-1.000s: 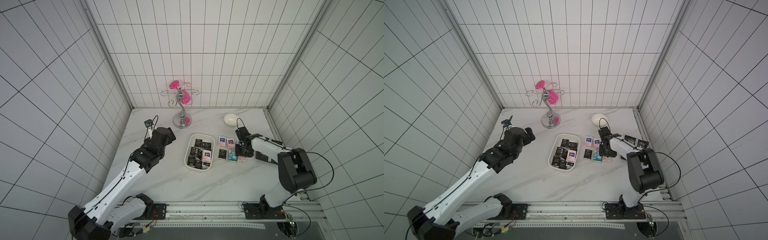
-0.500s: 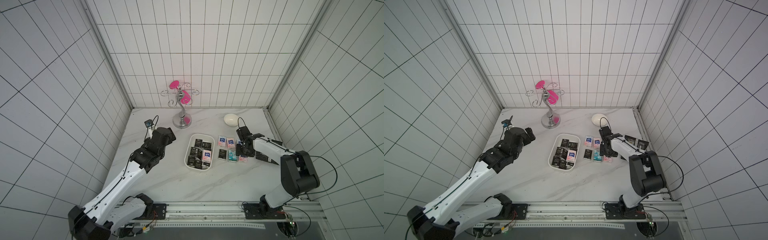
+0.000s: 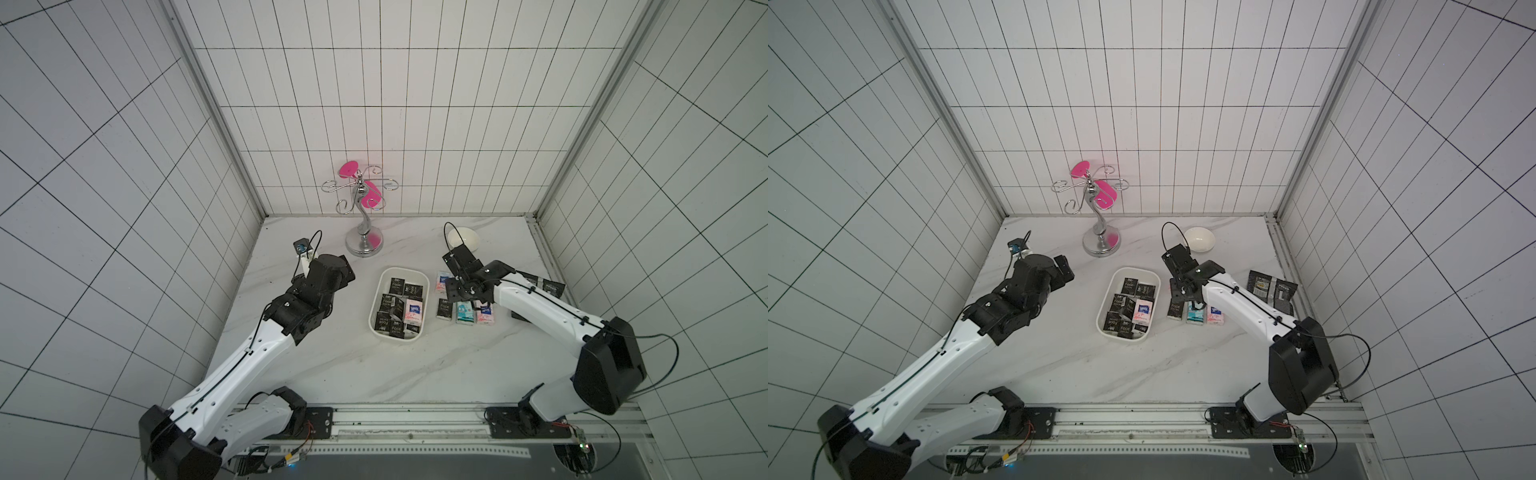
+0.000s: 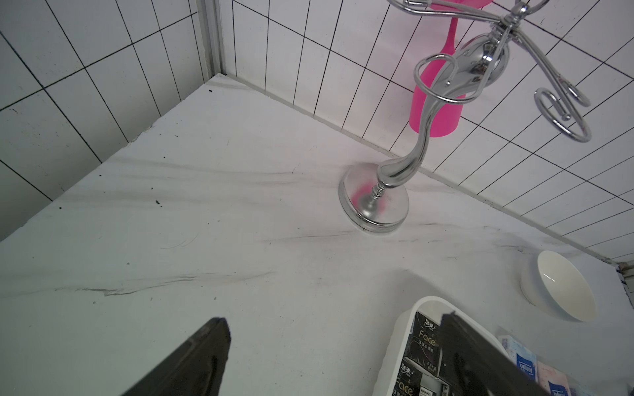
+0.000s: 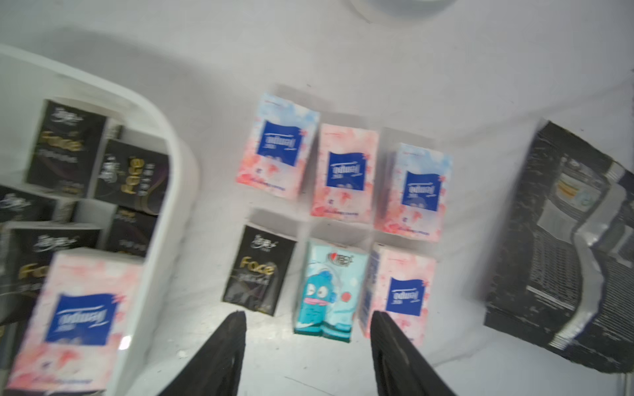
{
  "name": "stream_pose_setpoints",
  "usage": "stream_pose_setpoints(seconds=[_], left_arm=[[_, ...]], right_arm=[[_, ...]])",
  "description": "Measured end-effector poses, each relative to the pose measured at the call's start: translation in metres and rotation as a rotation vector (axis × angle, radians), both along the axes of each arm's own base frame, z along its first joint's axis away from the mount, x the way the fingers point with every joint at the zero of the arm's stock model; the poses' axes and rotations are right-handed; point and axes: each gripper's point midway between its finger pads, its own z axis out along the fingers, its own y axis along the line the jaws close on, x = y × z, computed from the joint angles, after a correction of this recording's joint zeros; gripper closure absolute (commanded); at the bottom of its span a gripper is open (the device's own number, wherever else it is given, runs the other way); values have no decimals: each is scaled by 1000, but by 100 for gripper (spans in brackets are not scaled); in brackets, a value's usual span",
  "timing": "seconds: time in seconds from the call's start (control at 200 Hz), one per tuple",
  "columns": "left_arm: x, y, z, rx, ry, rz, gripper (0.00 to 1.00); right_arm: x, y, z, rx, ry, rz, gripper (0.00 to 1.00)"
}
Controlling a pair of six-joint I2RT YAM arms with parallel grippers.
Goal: Take the pocket tissues out of the storage box
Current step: Place the pocket tissues at the center of the board, then pick up the pocket tissues from the storage box.
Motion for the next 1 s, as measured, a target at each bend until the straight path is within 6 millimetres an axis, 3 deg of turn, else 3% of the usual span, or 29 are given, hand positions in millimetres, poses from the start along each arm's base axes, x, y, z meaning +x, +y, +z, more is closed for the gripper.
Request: stream_pose_setpoints(seconds=[0.18,0.335,0.595,1.0], left_arm=[[1,-8,-4,12,13,-15,2],[1,-10,-3,18,12,-16,1],[-3,-5,4,16,-7,-6,2],[-7,-2,7,15,-10,-5,2]], right_arm=[[4,76,24,127,-45,96,39],[21,119,5,183,-24,93,38],[45,154,-43,185,36,58,38],[65,180,-60,194,43,44,37]])
